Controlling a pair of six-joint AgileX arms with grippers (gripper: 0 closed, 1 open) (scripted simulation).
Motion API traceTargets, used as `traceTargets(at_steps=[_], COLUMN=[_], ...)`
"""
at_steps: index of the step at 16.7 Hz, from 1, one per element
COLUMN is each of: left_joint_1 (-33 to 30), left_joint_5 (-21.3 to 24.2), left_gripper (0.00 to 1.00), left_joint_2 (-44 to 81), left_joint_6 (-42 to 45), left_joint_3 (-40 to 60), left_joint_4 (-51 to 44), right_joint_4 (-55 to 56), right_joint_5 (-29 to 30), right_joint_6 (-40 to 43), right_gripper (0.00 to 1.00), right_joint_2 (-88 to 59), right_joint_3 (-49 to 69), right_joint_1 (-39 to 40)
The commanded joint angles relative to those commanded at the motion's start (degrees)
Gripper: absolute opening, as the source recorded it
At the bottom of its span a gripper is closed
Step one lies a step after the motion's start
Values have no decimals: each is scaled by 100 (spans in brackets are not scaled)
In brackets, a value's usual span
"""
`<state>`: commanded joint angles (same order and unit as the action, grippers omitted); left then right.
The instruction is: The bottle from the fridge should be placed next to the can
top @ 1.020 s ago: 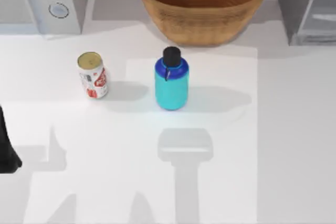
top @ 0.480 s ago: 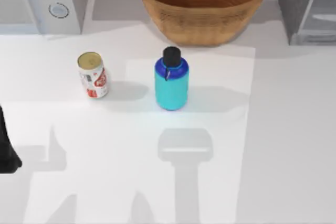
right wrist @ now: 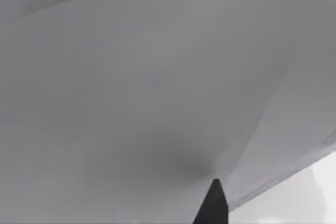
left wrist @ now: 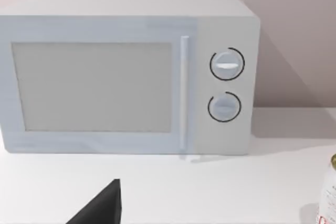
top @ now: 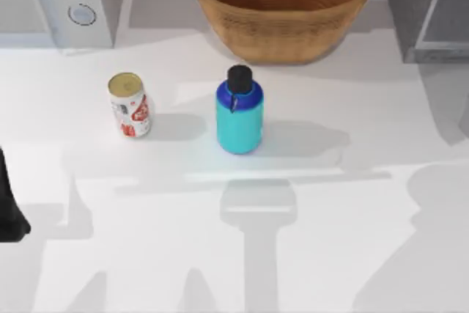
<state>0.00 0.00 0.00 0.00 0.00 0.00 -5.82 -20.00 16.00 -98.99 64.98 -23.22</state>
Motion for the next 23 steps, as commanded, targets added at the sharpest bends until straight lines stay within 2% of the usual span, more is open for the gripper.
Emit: traceTargets(at_steps=[4,7,14,23], left_joint_1=[0,0,0,0], left_joint_5=[0,0,0,0], left_gripper=[100,100,100,100], left_joint_2=[0,0,0,0], left_joint_6=[0,0,0,0], left_joint_3=[0,0,0,0], left_joint_4=[0,0,0,0], right_joint_4=[577,839,842,422], right_joint_5=[1246,1791,1898,1920], right_joint_6=[-1031,-1499,-1539,-1547], right_gripper=[100,100,100,100], right_joint_2=[391,591,514,-1131], right_joint_3=[-514,-759,-726,1298], right_joint_1=[1553,2118,2097,2113])
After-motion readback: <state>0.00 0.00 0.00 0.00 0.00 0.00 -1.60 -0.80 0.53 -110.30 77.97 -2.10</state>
